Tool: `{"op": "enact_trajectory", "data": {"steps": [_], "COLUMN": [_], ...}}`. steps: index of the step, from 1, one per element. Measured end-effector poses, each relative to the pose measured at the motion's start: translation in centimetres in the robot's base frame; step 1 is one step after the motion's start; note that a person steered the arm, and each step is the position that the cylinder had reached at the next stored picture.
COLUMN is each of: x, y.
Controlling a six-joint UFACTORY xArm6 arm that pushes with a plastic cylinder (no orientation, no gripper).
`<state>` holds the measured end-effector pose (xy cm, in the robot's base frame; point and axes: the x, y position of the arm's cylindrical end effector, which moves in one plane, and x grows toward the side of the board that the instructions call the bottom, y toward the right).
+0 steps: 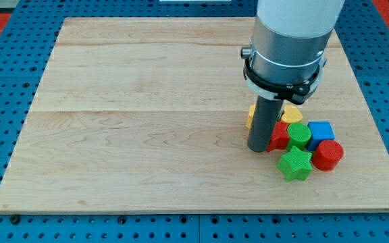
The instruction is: Move the arm right to the red circle
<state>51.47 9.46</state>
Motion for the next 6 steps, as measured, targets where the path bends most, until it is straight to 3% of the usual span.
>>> {"op": "enact_trajectory", "data": {"steps": [2, 3, 5, 6], "x": [-0.1, 2.6, 10.3, 9.5], "y": [-4.7, -4.8, 1.1, 7.9]}}
